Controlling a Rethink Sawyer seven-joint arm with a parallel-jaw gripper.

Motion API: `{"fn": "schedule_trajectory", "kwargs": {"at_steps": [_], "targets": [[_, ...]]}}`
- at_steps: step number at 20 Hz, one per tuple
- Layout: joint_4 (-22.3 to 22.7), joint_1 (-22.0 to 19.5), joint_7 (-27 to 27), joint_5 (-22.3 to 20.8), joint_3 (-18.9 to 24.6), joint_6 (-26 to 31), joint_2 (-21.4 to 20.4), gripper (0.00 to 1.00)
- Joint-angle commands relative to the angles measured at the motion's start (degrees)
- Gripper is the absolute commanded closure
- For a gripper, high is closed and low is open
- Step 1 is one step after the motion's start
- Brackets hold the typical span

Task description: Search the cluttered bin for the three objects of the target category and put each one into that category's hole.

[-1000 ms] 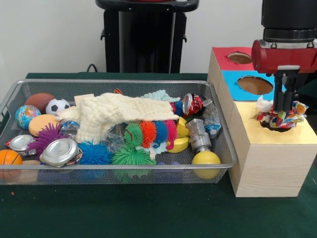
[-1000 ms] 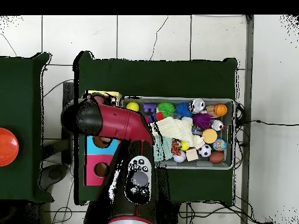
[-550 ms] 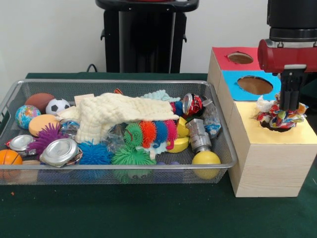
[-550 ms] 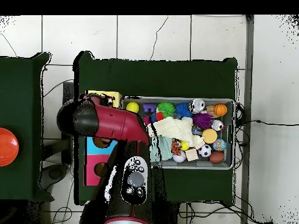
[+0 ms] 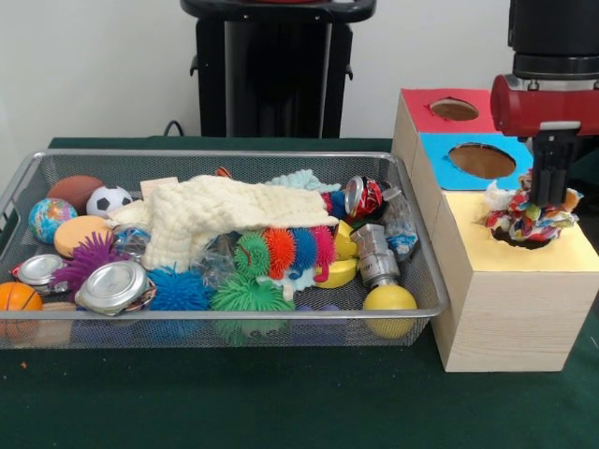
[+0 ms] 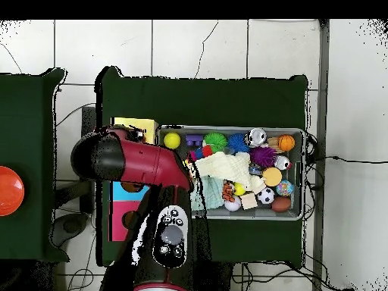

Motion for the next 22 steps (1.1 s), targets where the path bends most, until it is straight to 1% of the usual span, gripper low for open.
{"fn": "schedule_trajectory", "kwargs": {"at_steps": [1,6,10,17,19,20,22], "targets": [[8.3,-1.0,15.1,1.4,0.8,-1.0,0.2,1.0],[10.3,-1.3,15.1,1.2,1.1,-2.9,0.2,1.0],[11.5,-1.7,15.1,0.9,1.8,-6.1,1.5,1.0],[13.7,-4.7,15.6,0.8,7.7,-16.0,5.3,1.0],[13.5,-5.4,15.8,0.0,9.2,-19.9,6.5,1.0],[13.6,-6.2,16.3,-0.8,10.5,-22.8,7.1,1.0],[13.1,-6.9,16.2,-1.3,11.8,-25.3,7.9,1.0]]}}
